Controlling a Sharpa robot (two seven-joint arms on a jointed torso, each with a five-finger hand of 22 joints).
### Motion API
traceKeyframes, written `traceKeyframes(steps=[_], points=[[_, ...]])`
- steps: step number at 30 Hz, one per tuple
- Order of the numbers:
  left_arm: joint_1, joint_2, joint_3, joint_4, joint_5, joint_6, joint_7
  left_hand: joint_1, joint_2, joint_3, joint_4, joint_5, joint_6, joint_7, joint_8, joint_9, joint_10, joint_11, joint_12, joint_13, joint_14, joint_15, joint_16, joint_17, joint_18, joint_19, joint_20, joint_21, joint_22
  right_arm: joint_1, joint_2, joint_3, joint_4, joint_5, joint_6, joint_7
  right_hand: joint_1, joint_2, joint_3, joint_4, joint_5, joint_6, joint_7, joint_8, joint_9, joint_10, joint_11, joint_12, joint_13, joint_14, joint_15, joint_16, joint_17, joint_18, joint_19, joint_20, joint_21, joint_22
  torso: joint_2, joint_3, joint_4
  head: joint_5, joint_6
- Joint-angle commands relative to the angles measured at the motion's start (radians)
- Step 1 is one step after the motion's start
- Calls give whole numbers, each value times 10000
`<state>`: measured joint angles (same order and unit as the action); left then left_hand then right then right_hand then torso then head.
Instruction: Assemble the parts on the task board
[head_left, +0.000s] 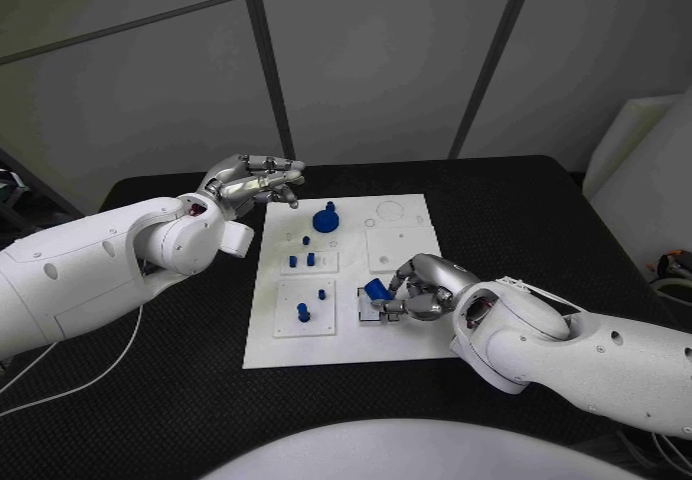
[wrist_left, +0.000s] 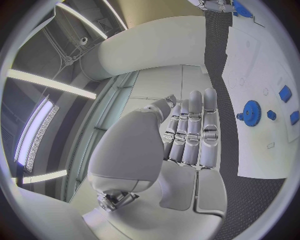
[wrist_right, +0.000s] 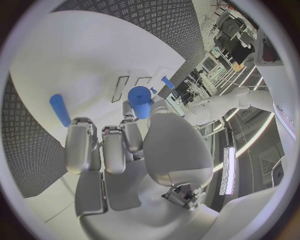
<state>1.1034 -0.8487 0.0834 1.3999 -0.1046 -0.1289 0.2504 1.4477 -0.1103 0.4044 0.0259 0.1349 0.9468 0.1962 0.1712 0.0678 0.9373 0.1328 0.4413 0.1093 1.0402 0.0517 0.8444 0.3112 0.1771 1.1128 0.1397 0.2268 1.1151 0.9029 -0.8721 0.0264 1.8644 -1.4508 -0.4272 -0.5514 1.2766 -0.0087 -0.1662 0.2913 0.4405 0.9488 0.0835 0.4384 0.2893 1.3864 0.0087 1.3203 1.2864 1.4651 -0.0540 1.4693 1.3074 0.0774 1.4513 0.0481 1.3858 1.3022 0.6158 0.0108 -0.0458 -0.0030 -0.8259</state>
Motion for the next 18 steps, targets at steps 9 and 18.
traceKeyframes(steps=[9,18], points=[[18,29,7,21,29,151,-23,-40,46,-8,-52,27,-53,26,44,-9,-78,-17,48,-16,-60,-15,-24,-21,15,-77,-26,41,-14,22,413,10,-410,179,883,-249,-863,251,-470,16,-764,184,-89,223,190,41,-92,-113,25,692,-144,11,658,-176,36,-67,20,7,-5,13,-21,118,-40],[18,19,7,26,29,158,-36,-40,46,-8,-52,27,-53,26,44,-9,-78,-17,48,-16,-60,-15,-24,-21,15,-77,-26,41,-14,23,494,10,-505,59,835,-321,-1469,320,-903,3,-2179,174,-130,358,370,39,-129,-191,36,688,-179,-7,643,-173,26,-108,-5,-9,-17,7,-35,144,-36]])
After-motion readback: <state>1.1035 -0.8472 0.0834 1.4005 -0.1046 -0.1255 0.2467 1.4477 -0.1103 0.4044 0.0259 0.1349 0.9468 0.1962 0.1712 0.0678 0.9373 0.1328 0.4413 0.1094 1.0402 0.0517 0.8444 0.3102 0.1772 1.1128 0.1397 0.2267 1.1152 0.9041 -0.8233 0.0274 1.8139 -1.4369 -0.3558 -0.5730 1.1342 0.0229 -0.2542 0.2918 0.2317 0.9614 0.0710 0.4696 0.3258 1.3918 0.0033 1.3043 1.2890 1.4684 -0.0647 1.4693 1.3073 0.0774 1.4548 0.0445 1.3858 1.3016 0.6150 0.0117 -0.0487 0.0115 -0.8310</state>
